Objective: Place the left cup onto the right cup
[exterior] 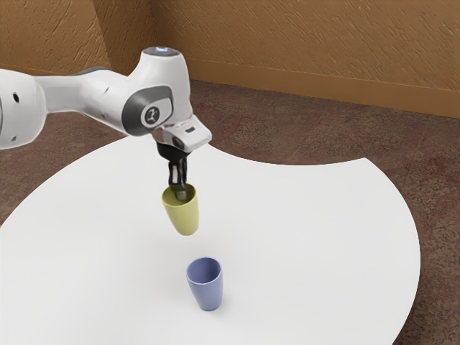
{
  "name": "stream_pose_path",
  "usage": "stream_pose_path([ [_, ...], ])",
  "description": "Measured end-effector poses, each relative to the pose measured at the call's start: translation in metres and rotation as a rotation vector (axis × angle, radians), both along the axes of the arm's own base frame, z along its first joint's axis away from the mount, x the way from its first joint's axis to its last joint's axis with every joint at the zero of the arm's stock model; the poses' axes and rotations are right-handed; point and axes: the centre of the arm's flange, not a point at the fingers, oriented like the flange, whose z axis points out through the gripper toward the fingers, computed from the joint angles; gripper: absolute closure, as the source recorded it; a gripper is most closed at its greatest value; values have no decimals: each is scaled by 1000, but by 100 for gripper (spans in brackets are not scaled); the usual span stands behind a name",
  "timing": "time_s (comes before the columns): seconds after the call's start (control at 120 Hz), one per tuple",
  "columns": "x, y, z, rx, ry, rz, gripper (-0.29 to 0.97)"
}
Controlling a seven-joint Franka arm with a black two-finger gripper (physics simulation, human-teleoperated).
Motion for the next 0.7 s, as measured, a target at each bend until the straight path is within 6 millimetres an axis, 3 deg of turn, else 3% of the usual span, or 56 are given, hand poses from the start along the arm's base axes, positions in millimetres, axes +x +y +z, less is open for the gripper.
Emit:
stream_pose_path([
  [0.2, -10, -16, 11, 2, 1, -14, 79],
  [0.7, -26, -44, 15, 11, 28, -8, 79],
])
